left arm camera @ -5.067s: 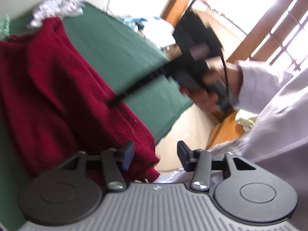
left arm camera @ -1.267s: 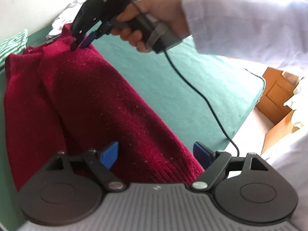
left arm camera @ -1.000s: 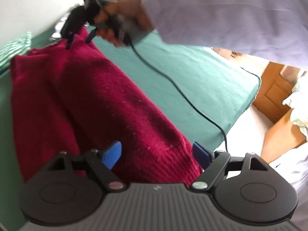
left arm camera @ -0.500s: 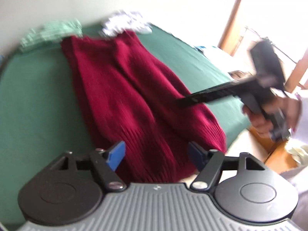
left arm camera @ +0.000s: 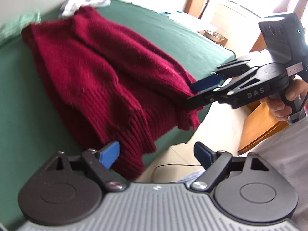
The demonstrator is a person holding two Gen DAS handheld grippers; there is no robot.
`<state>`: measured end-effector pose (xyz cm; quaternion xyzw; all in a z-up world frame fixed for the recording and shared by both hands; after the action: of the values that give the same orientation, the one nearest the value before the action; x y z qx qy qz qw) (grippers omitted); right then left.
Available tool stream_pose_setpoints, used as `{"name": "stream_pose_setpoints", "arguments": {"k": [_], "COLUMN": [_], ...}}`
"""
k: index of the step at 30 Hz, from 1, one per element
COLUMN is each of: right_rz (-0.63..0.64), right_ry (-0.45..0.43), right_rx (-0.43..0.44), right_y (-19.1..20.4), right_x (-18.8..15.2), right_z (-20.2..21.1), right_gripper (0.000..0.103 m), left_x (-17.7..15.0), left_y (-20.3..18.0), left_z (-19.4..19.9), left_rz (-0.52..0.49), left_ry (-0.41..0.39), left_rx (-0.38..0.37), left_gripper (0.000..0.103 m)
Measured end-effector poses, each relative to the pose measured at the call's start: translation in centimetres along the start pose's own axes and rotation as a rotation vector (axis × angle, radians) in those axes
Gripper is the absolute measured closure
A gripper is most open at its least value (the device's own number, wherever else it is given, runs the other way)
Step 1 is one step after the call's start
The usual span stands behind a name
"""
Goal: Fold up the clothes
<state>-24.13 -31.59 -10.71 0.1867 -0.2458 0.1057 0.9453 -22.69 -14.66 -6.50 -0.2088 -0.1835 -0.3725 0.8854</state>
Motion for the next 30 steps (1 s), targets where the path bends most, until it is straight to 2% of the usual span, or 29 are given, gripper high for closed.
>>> {"name": "stream_pose_setpoints", "arguments": {"k": [2, 6, 12, 14, 15, 16, 17, 18, 19, 20, 22, 23, 24, 28, 30], "right_rz": [-0.02, -0.062, -0.097, -0.084, -0.071, -0.057, -0.054, -0.059, -0.064, -0.07, -0.094, -0.118, -0.145, -0.264, -0.334], "right_ry": [0.012, -0.027, 0.011, 0.059, 0.08, 0.101, 0.128, 0.159, 0.191, 0.222, 0.275, 0.3, 0.316, 0.349, 0.352], "right_rx": [0.025, 0.054, 0.085, 0.052, 0.047, 0.056, 0.07, 0.087, 0.103, 0.12, 0.134, 0.152, 0.176, 0.252, 0.282], "right_y": [-0.5, -1.2, -5.0, -5.9, -6.1, -6.2, -6.5, -6.8, -7.0, -7.3, -7.8, -8.1, -8.4, -9.4, -9.9], "right_x": [0.3, 1.5, 8.4, 10.7, 11.4, 11.9, 11.8, 11.2, 10.6, 10.0, 8.1, 6.8, 5.7, 1.8, 0.7], "right_z": [0.5, 1.8, 7.1, 8.3, 8.5, 8.5, 8.0, 7.2, 6.4, 5.5, 3.8, 3.0, 2.4, 1.0, 0.5], "right_gripper": [0.058, 0.058, 0.057, 0.056, 0.056, 0.054, 0.049, 0.048, 0.048, 0.048, 0.048, 0.049, 0.049, 0.049, 0.049], "left_x": [-0.1, 1.4, 6.2, 8.1, 8.7, 9.1, 9.5, 9.8, 10.2, 10.2, 9.0, 8.1, 7.0, 3.5, 2.3], "left_y": [0.2, 0.4, 4.0, 4.9, 5.2, 5.4, 5.6, 5.7, 5.9, 6.1, 6.0, 5.8, 5.5, 4.8, 4.8], "left_z": [0.1, 2.9, 11.3, 14.2, 14.8, 14.7, 14.7, 14.6, 14.5, 13.8, 11.2, 10.1, 9.1, 5.9, 4.7], "left_rz": [0.045, 0.037, -0.007, -0.031, -0.041, -0.05, -0.058, -0.067, -0.076, -0.061, -0.005, 0.017, 0.035, 0.144, 0.245], "left_ry": [0.005, -0.07, -0.076, -0.072, -0.068, -0.063, -0.058, -0.052, -0.047, -0.028, 0.025, 0.047, 0.064, 0.108, 0.104], "left_rx": [-0.009, 0.066, 0.289, 0.369, 0.388, 0.389, 0.391, 0.393, 0.395, 0.374, 0.322, 0.3, 0.279, 0.196, 0.116], "left_gripper": [0.025, 0.025, 0.035, 0.035, 0.03, 0.023, 0.01, 0.007, 0.008, 0.011, 0.027, 0.039, 0.045, 0.043, 0.042]}}
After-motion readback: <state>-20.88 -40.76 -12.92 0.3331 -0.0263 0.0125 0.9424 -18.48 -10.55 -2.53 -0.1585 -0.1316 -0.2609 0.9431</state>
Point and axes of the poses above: each gripper's, at about its wrist camera, not at the fingertips, and z roughly against the way its jaws point, y to its left, x to its top, the point moved 5 cm from there along -z, roughly the way its jaws point, and after that the axes turned 7 degrees about y, right-handed, at the moved point
